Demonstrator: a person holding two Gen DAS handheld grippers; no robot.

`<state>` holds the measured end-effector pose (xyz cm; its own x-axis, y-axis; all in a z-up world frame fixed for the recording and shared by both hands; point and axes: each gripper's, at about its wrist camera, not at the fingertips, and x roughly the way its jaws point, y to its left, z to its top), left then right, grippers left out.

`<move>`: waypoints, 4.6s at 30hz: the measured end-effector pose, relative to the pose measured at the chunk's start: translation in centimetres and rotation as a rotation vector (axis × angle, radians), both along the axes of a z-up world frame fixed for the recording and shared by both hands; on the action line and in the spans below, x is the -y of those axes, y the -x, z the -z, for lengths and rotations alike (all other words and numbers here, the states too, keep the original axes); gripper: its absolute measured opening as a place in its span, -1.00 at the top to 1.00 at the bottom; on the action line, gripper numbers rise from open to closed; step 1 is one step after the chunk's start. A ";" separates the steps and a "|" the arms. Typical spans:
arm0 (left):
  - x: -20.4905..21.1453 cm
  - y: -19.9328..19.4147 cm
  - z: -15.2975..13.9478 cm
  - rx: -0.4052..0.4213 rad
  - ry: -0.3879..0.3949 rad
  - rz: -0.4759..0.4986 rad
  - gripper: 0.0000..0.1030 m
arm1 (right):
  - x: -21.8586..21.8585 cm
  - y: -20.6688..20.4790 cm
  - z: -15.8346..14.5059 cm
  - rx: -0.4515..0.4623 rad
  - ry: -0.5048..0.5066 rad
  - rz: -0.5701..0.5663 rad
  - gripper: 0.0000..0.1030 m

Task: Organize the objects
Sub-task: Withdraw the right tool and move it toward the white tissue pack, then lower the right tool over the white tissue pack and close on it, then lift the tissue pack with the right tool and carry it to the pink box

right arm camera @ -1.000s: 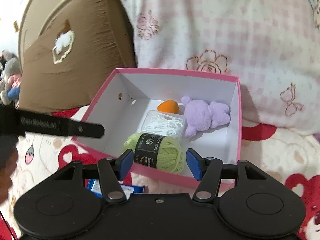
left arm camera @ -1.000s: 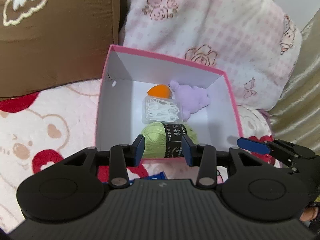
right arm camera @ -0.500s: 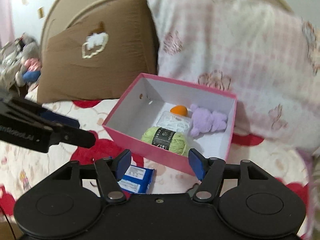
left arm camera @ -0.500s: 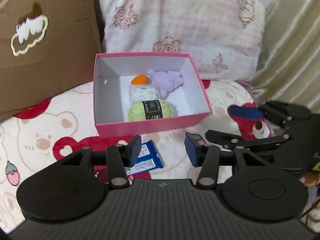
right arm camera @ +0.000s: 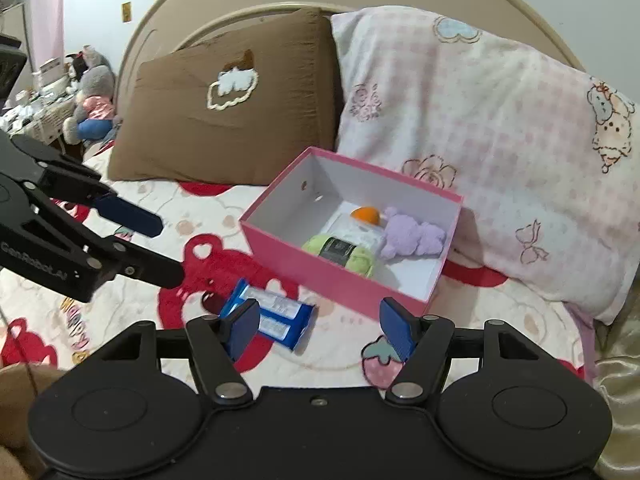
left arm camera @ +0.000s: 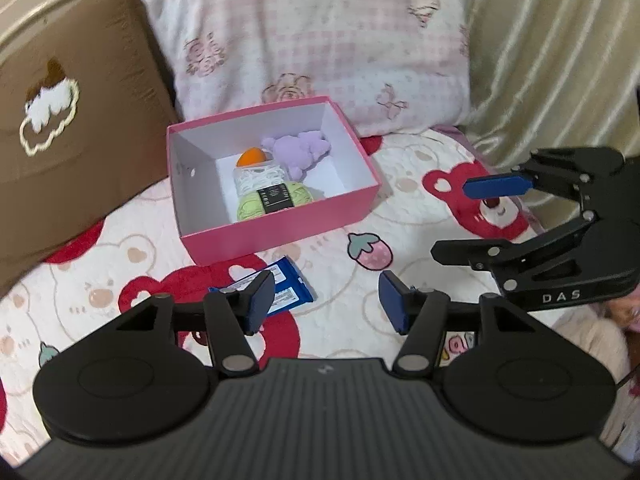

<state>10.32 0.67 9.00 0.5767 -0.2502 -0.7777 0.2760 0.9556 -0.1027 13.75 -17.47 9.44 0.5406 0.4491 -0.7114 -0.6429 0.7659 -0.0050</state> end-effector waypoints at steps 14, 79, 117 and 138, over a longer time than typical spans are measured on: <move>4.4 3.0 3.0 -0.112 0.034 0.140 -0.32 | 3.1 4.6 1.6 -0.020 0.070 -0.003 -0.48; 10.6 -3.0 21.5 -0.313 0.182 -0.011 -0.44 | 5.9 1.1 21.0 -0.214 0.052 0.079 -0.59; 9.8 -3.8 25.3 -0.225 0.298 -0.053 0.40 | 4.4 0.8 23.6 -0.199 0.011 0.198 -0.08; 9.4 -4.1 25.9 -0.182 0.327 -0.078 0.55 | 3.2 -0.1 24.0 -0.185 0.001 0.222 -0.07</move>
<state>14.40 -8.73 -16.95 0.4635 -0.4634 -0.7553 0.1533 0.8814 -0.4467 13.82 -20.68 -14.61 0.4871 0.3338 -0.8071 -0.4494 0.8881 0.0961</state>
